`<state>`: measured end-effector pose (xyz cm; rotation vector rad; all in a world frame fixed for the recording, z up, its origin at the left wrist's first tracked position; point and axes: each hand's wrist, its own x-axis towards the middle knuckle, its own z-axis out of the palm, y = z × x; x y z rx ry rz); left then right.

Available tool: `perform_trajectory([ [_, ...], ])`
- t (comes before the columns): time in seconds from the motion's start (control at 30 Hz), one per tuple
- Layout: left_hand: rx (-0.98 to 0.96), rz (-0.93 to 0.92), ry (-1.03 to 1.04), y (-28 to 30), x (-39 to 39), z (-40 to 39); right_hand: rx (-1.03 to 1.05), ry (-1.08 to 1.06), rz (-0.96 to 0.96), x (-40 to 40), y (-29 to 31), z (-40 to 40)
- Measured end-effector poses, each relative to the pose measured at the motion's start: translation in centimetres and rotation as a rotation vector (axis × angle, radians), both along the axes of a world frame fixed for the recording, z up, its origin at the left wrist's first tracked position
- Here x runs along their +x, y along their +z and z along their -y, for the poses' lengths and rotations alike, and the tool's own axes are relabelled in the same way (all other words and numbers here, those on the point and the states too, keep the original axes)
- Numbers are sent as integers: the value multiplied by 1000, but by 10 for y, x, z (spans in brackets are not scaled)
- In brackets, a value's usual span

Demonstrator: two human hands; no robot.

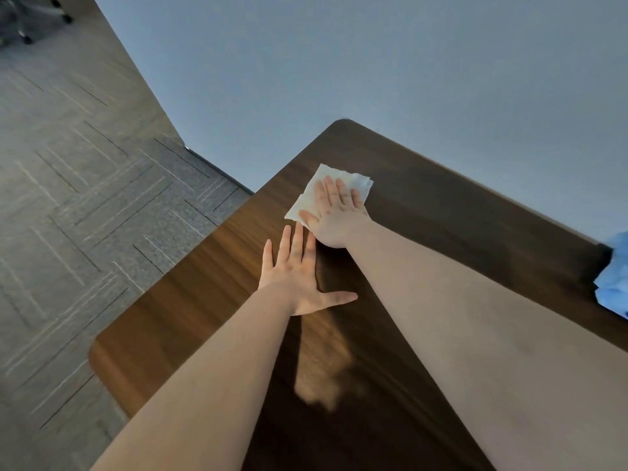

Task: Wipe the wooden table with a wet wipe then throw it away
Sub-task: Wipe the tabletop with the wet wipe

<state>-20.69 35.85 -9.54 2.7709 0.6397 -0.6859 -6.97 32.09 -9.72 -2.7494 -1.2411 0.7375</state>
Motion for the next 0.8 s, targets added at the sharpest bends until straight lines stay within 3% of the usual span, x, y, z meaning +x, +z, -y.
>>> perform_trajectory([
  [0.2, 31, -56, -18, 9, 2, 4, 23, -17, -5, -3, -1, 30],
  [0.43, 142, -111, -175, 30, 9, 24, -28, -186, -31, -16, 3, 150],
  [0.6, 69, 55, -305, 39, 25, 102, -72, -321, -21, -23, 5, 259],
  [0.8, 27, 106, -550, 36, 61, 228, -88, -526, 7, -31, 5, 395],
])
